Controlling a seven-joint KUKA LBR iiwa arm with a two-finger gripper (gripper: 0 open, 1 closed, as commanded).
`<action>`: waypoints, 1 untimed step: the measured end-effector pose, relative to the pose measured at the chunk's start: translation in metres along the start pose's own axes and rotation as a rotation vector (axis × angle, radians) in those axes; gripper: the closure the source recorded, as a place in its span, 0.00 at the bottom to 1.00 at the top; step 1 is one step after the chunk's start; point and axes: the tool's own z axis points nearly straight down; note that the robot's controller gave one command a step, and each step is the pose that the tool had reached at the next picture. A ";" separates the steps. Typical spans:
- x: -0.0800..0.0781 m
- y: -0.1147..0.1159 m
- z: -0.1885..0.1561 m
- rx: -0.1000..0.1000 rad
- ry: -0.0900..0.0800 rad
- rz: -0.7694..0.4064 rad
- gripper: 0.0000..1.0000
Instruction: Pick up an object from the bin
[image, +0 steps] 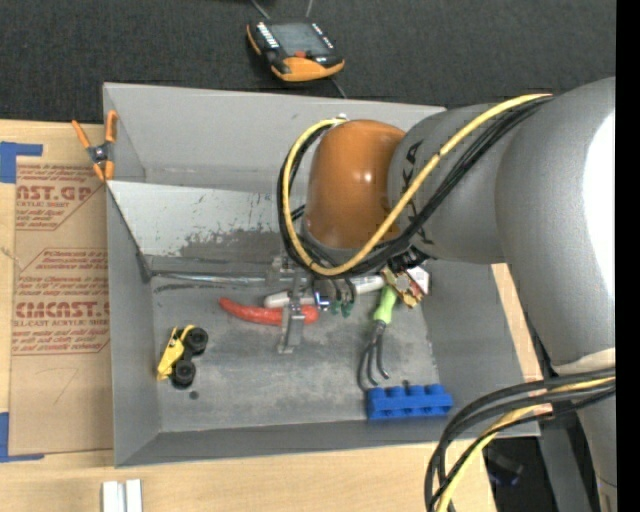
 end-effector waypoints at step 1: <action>0.000 0.000 0.000 0.000 0.000 0.000 0.00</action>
Offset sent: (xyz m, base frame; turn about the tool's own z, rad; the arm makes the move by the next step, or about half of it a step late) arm 0.0003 -0.0195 -0.0538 0.0230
